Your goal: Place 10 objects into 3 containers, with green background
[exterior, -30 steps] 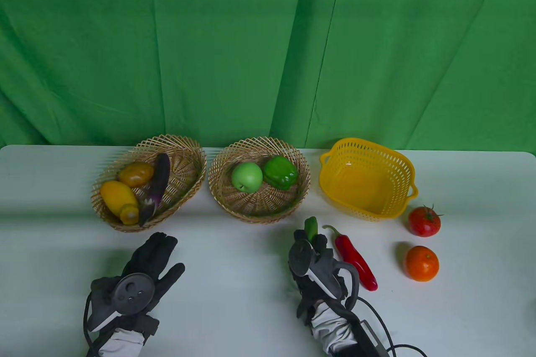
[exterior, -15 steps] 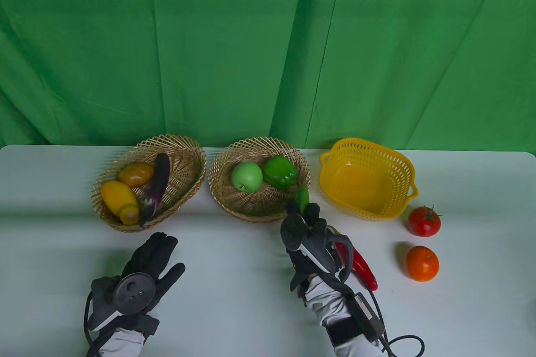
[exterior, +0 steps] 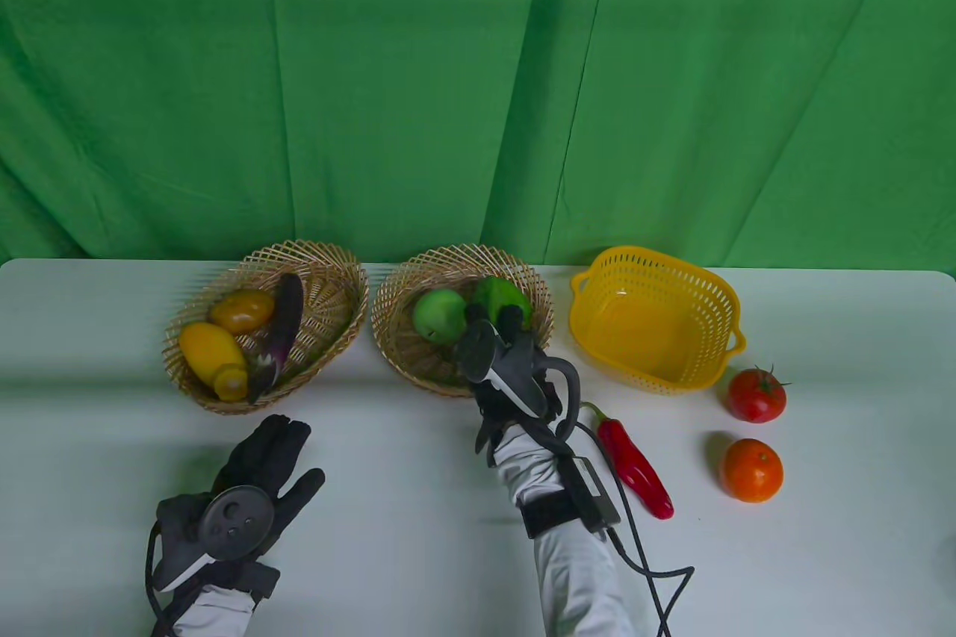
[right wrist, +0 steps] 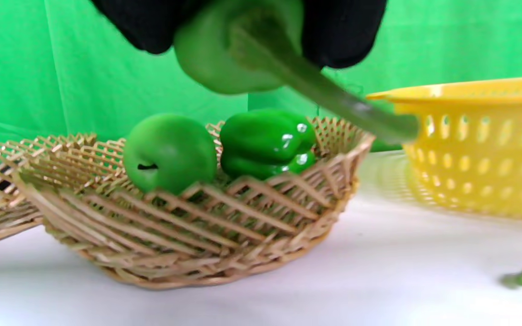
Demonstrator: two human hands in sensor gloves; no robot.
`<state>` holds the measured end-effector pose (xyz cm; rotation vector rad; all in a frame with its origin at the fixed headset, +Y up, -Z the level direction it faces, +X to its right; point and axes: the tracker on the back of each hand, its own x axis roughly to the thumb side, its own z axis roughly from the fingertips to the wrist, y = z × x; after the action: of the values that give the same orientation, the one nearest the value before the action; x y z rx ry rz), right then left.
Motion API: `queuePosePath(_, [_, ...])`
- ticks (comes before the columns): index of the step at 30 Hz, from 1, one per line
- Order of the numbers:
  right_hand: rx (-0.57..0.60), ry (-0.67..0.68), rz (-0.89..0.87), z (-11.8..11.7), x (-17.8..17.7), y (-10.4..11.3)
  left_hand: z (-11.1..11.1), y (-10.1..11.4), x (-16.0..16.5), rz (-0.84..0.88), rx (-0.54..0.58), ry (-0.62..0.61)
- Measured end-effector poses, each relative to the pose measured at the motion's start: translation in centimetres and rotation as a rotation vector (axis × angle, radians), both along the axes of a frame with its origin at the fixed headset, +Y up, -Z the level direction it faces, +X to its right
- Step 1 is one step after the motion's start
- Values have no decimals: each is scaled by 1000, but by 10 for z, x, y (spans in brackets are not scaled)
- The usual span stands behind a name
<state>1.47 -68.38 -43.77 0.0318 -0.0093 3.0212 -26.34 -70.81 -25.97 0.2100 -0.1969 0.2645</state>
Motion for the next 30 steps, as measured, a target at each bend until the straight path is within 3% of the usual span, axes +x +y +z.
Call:
queuePosePath(7, [-13,-10,88,-18,-16,-14,0,1,-2,-6,0,12])
queuePosePath(14, [-21,-26,64,-26,-17,-21,1,1,-3,-15,-1,10])
queuePosePath(23, [-5,48,13,-12,8,-4,3,3,-4,-6,14,7])
queuePosePath(30, [-26,134,-55,13,31,12,4,6,-2,0,31,-5])
